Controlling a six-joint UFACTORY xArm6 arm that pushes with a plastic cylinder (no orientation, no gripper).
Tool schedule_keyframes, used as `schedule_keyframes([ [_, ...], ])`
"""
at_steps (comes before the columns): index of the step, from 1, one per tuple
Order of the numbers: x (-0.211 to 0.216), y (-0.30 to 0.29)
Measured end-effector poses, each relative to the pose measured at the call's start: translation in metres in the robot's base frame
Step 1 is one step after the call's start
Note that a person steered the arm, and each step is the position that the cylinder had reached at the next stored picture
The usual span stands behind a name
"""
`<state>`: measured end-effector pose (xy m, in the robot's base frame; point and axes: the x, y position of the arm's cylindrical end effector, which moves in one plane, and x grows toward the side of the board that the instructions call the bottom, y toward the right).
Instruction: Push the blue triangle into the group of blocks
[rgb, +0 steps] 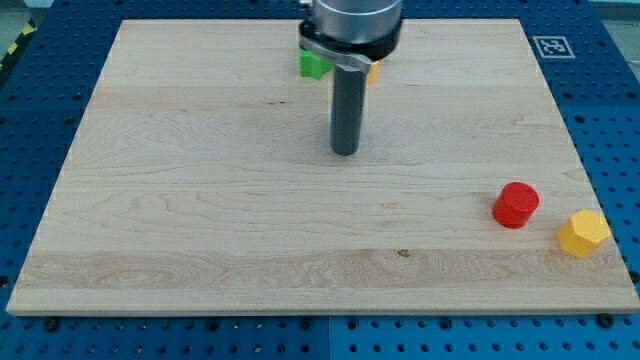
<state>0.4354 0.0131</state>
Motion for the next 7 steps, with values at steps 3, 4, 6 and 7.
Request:
schedule_keyframes([
  [3,-0.028,0.019],
  [4,-0.009,0.031],
  [6,-0.061,0.031],
  [7,-0.079,0.031],
])
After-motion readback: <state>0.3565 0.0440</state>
